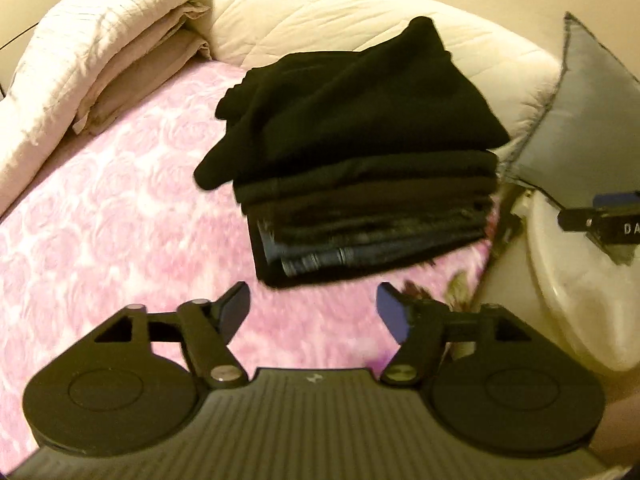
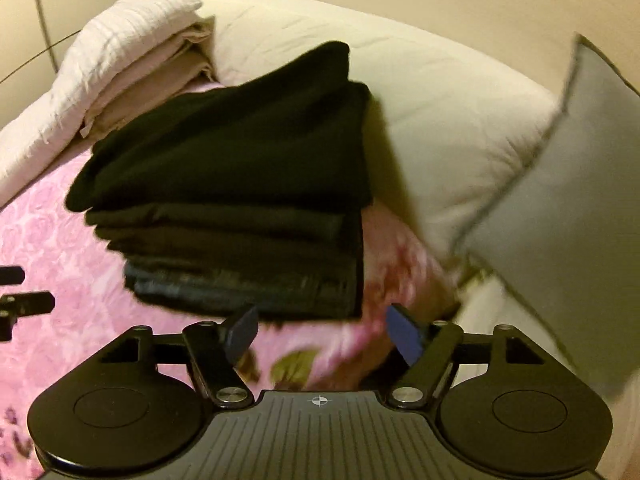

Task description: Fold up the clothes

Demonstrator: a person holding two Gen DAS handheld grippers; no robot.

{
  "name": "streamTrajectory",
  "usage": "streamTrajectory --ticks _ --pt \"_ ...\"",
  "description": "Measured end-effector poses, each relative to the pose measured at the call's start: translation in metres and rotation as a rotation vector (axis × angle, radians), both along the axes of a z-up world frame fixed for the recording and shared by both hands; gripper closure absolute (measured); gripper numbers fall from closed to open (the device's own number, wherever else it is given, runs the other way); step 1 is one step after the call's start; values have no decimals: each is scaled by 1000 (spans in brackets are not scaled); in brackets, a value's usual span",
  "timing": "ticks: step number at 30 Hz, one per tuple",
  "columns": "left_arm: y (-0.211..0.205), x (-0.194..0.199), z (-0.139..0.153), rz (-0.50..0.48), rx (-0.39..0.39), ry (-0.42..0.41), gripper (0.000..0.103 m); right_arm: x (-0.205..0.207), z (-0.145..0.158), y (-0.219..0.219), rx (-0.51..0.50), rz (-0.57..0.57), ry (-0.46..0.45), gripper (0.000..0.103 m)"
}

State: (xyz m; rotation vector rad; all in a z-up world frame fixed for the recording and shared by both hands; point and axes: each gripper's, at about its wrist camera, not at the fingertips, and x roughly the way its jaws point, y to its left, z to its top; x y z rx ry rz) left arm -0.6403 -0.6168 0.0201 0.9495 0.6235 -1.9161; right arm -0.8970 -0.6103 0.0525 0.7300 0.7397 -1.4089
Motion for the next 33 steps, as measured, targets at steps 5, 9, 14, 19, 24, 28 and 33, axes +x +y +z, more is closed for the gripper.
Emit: streamTrajectory --ticks 5,9,14,19,24,28,33 --pt "42 19 28 24 -38 31 7 23 23 46 -15 -57 -59 26" --pt "64 27 47 49 -58 55 5 44 36 64 -27 -38 -66 25" --pt "78 25 60 86 -78 43 5 57 53 78 -42 -15 -83 25" --pt "78 11 65 95 -57 48 5 57 61 87 -58 9 -61 25" --pt "77 6 68 93 -53 44 6 47 59 91 -34 -35 -79 25" --pt "78 2 69 85 -51 36 7 45 60 94 -36 -45 -78 25" --pt "80 1 66 95 -43 40 8 45 59 98 -29 -48 -71 25"
